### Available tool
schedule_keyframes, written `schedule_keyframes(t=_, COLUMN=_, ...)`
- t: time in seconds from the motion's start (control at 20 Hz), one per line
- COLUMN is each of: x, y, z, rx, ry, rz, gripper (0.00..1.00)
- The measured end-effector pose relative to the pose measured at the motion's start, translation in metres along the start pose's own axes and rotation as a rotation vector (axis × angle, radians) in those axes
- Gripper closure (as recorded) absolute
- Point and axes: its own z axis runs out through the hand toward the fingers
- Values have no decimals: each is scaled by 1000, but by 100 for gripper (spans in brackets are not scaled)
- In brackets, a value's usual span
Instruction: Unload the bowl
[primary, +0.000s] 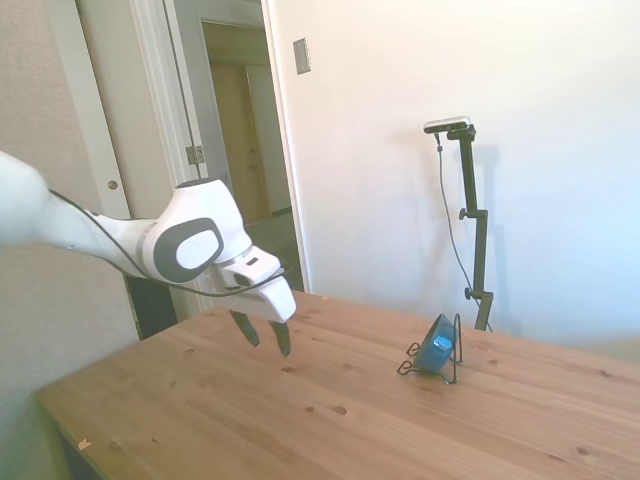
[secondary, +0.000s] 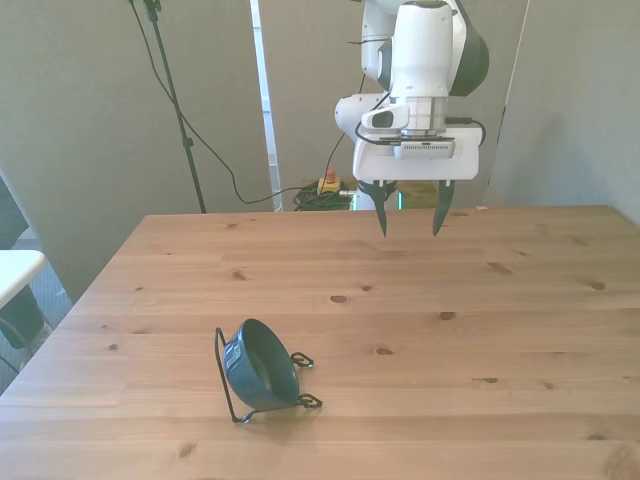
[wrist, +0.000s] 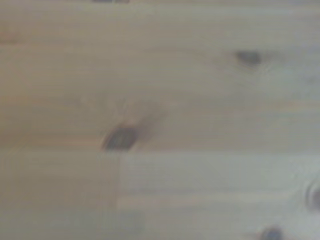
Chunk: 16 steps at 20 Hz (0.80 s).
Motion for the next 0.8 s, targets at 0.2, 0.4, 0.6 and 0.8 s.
schedule_keyframes(t=0.2, x=68, y=-13, z=-3, rx=-1, ry=96, rz=25, gripper=0)
schedule_keyframes(t=0.4, x=109, y=-29, z=1, rx=-2, ry=156, rz=61, gripper=0)
schedule_keyframes(t=0.6, x=107, y=-46, z=18, rx=-43, ry=188, rz=64, gripper=0)
schedule_keyframes(t=0.8, x=135, y=-51, z=36, rx=-89, ry=240, rz=119, gripper=0)
